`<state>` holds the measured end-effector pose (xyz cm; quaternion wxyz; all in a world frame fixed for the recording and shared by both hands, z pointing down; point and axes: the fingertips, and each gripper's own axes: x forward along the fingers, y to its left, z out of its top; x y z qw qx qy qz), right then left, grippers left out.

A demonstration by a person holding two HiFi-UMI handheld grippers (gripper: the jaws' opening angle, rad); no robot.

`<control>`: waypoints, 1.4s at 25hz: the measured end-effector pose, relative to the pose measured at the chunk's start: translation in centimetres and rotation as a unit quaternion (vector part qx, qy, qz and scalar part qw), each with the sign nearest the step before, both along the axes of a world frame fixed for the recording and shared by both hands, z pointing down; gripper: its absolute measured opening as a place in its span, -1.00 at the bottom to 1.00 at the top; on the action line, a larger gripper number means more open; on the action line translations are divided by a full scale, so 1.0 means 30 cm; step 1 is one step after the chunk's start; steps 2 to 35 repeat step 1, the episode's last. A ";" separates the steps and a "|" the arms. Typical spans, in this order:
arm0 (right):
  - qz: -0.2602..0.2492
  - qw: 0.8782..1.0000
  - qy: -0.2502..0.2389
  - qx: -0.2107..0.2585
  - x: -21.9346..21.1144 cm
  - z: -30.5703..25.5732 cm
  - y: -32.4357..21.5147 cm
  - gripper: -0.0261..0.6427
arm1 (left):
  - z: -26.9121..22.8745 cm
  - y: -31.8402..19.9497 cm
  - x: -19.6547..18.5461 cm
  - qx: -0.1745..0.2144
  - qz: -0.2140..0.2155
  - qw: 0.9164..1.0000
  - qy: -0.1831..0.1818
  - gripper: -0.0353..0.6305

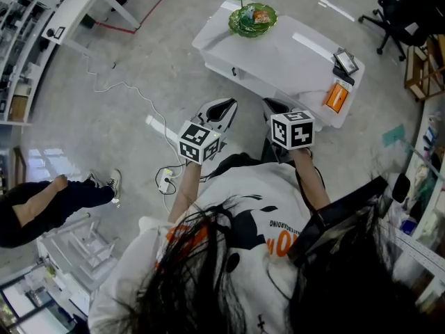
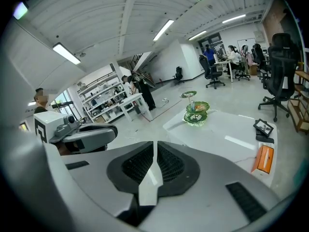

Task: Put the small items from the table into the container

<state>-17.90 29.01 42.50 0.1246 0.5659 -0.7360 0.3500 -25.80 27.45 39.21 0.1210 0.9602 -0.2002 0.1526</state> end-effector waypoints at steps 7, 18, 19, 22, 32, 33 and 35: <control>-0.001 1.000 0.000 0.000 -0.002 -0.004 0.006 -0.81 | -0.002 0.008 -0.001 0.000 0.001 1.000 -0.001 -0.86; -0.001 1.000 0.000 0.000 -0.002 -0.004 0.006 -0.81 | -0.002 0.008 -0.001 0.000 0.001 1.000 -0.001 -0.86; -0.001 1.000 0.000 0.000 -0.002 -0.004 0.006 -0.81 | -0.002 0.008 -0.001 0.000 0.001 1.000 -0.001 -0.86; -0.001 1.000 0.000 0.000 -0.002 -0.004 0.006 -0.81 | -0.002 0.008 -0.001 0.000 0.001 1.000 -0.001 -0.86; -0.001 1.000 0.000 0.000 -0.002 -0.004 0.006 -0.81 | -0.002 0.008 -0.001 0.000 0.001 1.000 -0.001 -0.86; -0.001 1.000 0.000 0.000 -0.002 -0.004 0.006 -0.81 | -0.002 0.008 -0.001 0.000 0.001 1.000 -0.001 -0.86; -0.001 1.000 0.000 0.000 -0.002 -0.004 0.006 -0.81 | -0.002 0.008 -0.001 0.000 0.001 1.000 -0.001 -0.86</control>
